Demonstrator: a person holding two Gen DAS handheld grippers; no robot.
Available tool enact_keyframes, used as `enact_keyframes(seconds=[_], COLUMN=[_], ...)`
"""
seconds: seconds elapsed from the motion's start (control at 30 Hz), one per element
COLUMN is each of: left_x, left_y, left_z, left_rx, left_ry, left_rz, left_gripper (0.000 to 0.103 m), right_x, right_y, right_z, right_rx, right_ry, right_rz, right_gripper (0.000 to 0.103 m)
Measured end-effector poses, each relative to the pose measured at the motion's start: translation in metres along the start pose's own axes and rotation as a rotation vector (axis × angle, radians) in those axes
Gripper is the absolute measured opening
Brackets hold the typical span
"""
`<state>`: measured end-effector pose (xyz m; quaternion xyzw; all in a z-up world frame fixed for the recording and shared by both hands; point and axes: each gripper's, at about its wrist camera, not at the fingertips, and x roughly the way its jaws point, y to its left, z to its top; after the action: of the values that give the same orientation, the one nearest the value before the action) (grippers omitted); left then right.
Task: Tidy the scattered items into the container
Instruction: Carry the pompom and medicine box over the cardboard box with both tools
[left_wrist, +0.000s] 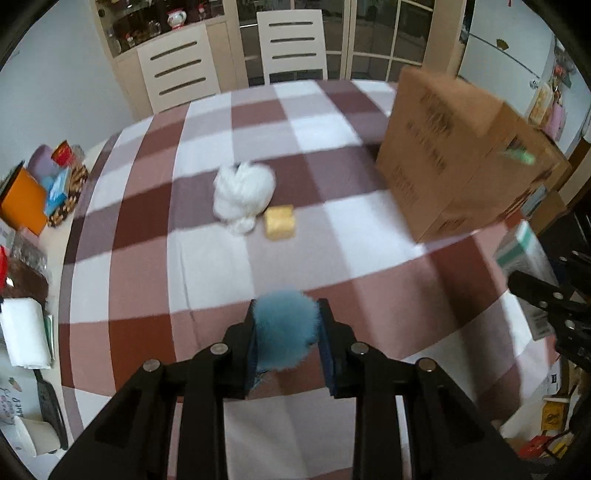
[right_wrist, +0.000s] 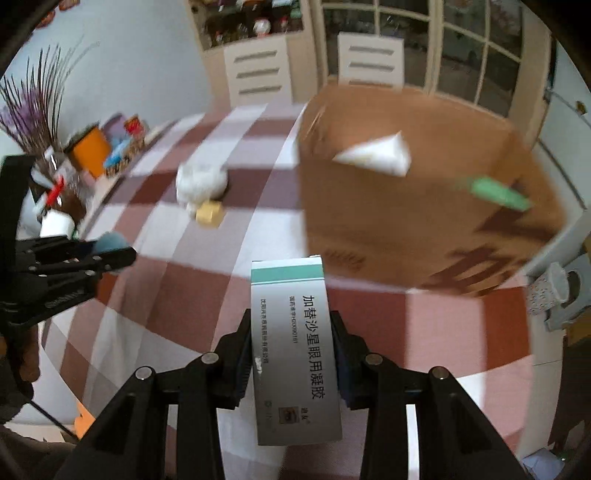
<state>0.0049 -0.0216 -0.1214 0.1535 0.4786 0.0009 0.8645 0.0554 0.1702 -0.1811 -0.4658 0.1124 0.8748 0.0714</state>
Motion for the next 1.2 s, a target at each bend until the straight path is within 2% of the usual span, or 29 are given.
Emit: enact_keyframes(seconds=[0.1, 0.23, 0.43, 0.53, 0.87, 0.97, 1.2], left_x=[-0.018, -0.046, -0.076, -0.088, -0.103, -0.101, -0.080], left_y=[-0.019, -0.047, -0.086, -0.102, -0.137, -0.143, -0.150], left_z=[0.021, 0.053, 0.098, 0.112, 0.138, 0.140, 0.150], left_rx=[-0.007, 0.009, 0.010, 0.028, 0.039, 0.044, 0.037], left_ry=[0.004, -0.037, -0.068, -0.091, -0.133, -0.144, -0.104], left_rz=[-0.057, -0.104, -0.145, -0.127, -0.078, -0.049, -0.020], left_gripper=[0.029, 0.029, 0.030, 0.030, 0.031, 0.031, 0.031], right_x=[-0.039, -0.082, -0.124, -0.137, -0.147, -0.142, -0.118], right_y=[-0.015, -0.037, -0.062, -0.069, -0.084, -0.091, -0.108], right_z=[0.010, 0.021, 0.039, 0.048, 0.077, 0.084, 0.095], right_rx=[0.036, 0.071, 0.094, 0.088, 0.043, 0.034, 0.029], right_ry=[-0.074, -0.156, -0.265, -0.306, -0.380, -0.381, -0.348], right_rz=[-0.025, -0.065, -0.106, -0.112, -0.084, -0.076, -0.053], right_gripper=[0.038, 0.038, 0.038, 0.038, 0.038, 0.038, 0.038])
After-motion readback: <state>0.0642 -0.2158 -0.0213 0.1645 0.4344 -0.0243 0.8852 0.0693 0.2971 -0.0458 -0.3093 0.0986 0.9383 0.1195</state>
